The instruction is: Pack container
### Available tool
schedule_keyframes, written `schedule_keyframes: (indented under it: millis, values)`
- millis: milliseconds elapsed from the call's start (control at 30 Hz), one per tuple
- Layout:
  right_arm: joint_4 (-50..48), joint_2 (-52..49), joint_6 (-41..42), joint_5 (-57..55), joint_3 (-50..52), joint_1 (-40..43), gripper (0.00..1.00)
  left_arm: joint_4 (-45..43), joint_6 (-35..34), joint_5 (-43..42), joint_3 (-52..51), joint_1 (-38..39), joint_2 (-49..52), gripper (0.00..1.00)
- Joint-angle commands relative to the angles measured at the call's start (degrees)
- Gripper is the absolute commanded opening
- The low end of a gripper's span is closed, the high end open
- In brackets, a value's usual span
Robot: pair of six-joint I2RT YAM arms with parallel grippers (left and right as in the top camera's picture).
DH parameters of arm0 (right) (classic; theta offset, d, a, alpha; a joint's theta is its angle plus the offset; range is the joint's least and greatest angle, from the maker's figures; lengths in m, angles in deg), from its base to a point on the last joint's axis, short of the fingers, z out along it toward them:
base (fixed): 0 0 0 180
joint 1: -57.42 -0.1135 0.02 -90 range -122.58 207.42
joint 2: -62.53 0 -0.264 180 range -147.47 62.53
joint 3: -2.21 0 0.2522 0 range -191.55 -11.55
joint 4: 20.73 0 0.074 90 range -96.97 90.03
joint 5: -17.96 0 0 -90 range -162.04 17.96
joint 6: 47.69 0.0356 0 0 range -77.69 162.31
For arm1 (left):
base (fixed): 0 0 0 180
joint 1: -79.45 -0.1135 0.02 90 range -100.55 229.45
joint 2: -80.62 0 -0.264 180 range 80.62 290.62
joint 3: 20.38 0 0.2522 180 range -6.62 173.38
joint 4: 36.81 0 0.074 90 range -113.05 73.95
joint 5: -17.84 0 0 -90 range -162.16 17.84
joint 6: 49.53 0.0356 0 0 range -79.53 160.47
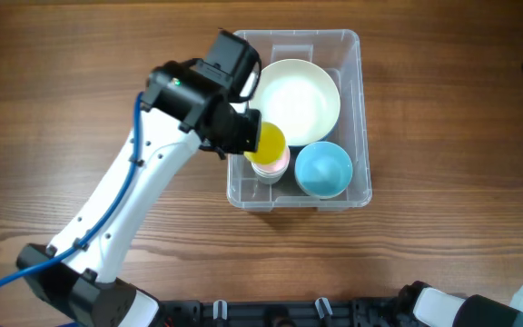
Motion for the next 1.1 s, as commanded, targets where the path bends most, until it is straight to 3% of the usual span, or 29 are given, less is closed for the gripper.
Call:
schedule_keyframes:
  millis: [0,67,100,167,233,400,600,733,833,1067]
  values:
    - [0.0,-0.2,0.4,0.3,-0.2,0.0,1.00,-7.4,-0.4,1.9,-7.7,0.1,0.4,0.04]
    - [0.0,-0.2,0.4,0.3,-0.2,0.0,1.00,-12.7,-0.3,1.9,-11.1,0.1,0.4,0.09]
    - [0.0,-0.2,0.3,0.3,-0.2,0.0,1.00,-13.5,-0.3,1.9,-11.5,0.1,0.4,0.21]
    - [0.0,-0.2,0.4,0.3,-0.2,0.0,1.00,-13.8,-0.3,1.9,-11.3,0.1,0.2,0.72]
    - [0.0,-0.2,0.4,0.3,-0.2,0.0,1.00,-13.0,-0.4,3.0,-10.0,-0.4,-0.5,0.87]
    - [0.0,-0.2,0.4,0.3,-0.2,0.0,1.00,-6.2,-0.5,11.1,-2.5,-5.3,-5.7,0.87]
    - [0.0,-0.2,0.4,0.3,-0.2,0.0,1.00,-3.2,-0.5,24.9,1.5,-16.5,-21.9,0.91]
    - [0.0,-0.2,0.4,0.3,-0.2,0.0,1.00,-1.1,-0.5,25.4,1.5,-22.8,-30.2,0.96]
    - [0.0,-0.2,0.4,0.3,-0.2,0.0,0.99,5.2,-0.5,25.4,1.4,-27.3,-34.4,0.97]
    - [0.0,-0.2,0.4,0.3,-0.2,0.0,1.00,13.7,-2.7,25.2,1.4,-28.5,-38.4,1.00]
